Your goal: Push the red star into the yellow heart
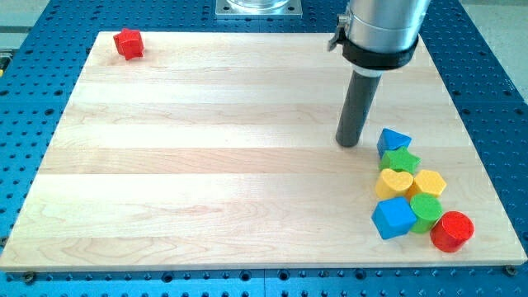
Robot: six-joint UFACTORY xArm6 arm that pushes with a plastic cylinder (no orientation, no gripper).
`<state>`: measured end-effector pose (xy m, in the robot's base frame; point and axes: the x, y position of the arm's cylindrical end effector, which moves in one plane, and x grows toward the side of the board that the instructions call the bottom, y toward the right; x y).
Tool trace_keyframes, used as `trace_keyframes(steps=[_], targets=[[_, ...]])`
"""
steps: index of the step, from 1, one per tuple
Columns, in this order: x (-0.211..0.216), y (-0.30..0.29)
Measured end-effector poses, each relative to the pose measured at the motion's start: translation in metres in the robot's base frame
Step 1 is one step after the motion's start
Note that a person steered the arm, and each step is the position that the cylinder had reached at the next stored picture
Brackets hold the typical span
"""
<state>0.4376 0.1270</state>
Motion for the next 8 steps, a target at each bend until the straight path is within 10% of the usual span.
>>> trace_keyframes(steps=[3,5,8], targets=[[0.057,0.066],[0.017,-0.023],[-0.122,-0.403]])
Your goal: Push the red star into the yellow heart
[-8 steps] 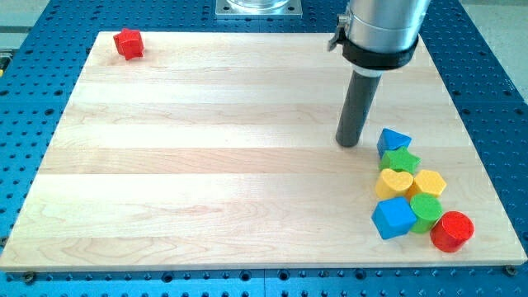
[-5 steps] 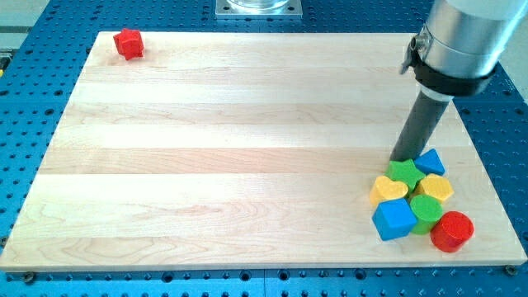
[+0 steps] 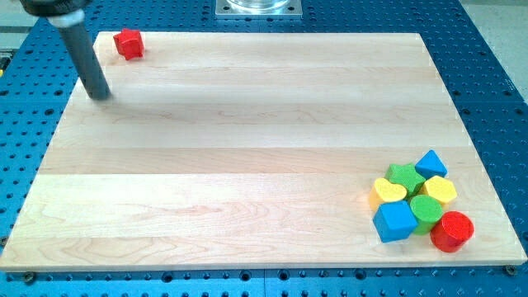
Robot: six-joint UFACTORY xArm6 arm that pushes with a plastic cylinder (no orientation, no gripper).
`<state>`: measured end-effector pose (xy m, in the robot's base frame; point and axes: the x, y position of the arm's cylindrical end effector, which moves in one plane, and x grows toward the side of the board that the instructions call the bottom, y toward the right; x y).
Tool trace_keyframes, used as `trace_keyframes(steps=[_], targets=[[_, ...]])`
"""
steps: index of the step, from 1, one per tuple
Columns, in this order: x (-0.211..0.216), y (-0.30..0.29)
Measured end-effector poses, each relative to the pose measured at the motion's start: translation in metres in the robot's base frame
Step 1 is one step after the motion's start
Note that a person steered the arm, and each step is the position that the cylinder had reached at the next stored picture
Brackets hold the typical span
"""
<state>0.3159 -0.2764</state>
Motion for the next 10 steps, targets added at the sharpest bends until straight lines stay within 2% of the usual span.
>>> trace_keyframes(steps=[1,2,3,4,5,6,7,8,9,10], targets=[[-0.04,-0.029],[-0.098,-0.01],[-0.123,0.042],[-0.043,0.074],[0.006,0.113],[-0.032,0.082],[0.02,0.054],[0.067,0.124],[0.125,0.233],[0.106,0.225]])
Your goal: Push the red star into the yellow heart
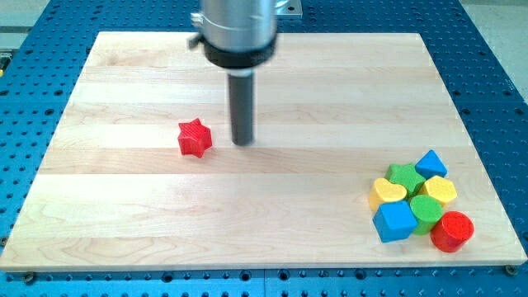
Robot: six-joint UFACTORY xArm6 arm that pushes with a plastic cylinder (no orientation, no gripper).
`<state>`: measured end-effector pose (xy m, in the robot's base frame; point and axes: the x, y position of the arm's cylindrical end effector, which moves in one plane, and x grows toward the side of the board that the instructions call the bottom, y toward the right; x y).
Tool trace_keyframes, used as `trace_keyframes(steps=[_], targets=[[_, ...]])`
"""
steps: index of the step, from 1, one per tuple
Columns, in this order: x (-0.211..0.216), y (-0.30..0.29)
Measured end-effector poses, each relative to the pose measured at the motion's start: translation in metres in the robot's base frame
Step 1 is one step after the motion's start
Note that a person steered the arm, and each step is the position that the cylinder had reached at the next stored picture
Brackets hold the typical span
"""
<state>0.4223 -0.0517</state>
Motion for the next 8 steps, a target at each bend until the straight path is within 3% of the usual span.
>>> trace_keyframes(steps=[1,2,4,5,6,7,8], targets=[[-0.016,-0.066],[0.009,-0.087],[0.089,0.133],[0.071,0.074],[0.111,0.068],[0.118,0.149],[0.118,0.137]])
